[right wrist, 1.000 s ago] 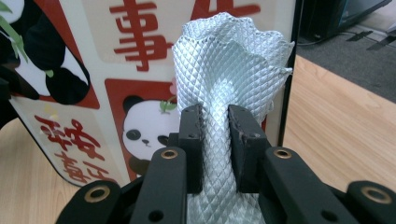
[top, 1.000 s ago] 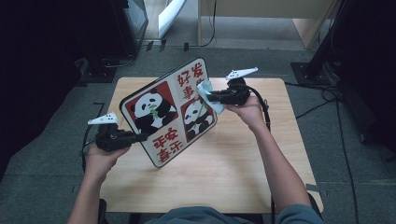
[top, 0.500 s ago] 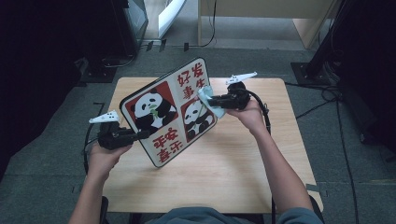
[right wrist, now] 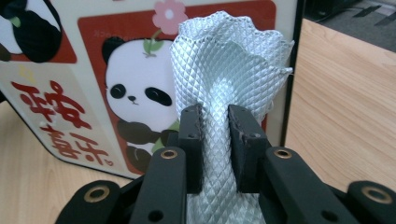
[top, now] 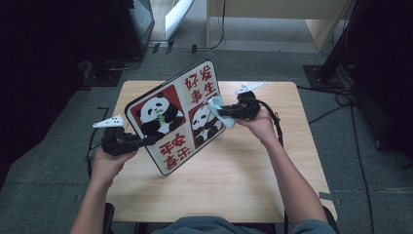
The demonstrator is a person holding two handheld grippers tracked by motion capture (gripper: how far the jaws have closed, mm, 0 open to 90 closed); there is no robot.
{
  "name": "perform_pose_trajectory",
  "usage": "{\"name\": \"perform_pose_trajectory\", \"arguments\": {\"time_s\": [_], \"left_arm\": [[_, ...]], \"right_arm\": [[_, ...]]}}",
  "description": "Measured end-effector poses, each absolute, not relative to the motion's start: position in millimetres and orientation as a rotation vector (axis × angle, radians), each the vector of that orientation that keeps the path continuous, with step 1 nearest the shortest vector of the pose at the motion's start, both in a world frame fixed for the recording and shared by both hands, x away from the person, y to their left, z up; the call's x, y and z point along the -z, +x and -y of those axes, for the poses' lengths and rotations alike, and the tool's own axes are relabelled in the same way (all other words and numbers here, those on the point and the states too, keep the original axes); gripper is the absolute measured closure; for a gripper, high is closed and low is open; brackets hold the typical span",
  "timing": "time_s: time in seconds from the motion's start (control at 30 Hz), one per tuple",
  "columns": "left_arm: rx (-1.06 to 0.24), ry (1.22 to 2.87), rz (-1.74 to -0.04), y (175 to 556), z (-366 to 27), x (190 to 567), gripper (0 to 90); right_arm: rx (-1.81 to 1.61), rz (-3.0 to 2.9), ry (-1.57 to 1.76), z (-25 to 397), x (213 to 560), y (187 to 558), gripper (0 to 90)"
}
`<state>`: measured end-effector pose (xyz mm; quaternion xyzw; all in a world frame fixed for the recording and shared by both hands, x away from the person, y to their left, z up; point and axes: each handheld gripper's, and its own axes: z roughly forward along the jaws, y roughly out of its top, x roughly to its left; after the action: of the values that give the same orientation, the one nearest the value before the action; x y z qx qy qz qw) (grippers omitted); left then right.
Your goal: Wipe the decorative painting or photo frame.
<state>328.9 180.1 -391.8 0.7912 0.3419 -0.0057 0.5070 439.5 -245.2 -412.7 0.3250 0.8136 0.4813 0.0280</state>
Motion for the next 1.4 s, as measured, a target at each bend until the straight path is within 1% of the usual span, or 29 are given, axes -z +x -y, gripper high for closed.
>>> {"name": "perform_pose_trajectory", "arguments": {"time_s": [0.7, 1.13, 1.4], "left_arm": [[0.023, 1.914, -0.817, 329.7, -180.5, 391.6, 76.8], [0.025, 1.915, -0.818, 329.5, -180.3, 391.3, 76.8], [0.03, 1.912, -0.82, 329.4, -180.2, 391.4, 76.6]], "right_arm": [[-1.464, -2.505, 1.078, 256.2, 456.8, 434.3, 76.9], [-1.398, -2.582, 1.163, 258.0, 474.6, 433.4, 76.9], [-1.377, -2.609, 1.144, 260.8, 486.0, 432.9, 77.0]]}}
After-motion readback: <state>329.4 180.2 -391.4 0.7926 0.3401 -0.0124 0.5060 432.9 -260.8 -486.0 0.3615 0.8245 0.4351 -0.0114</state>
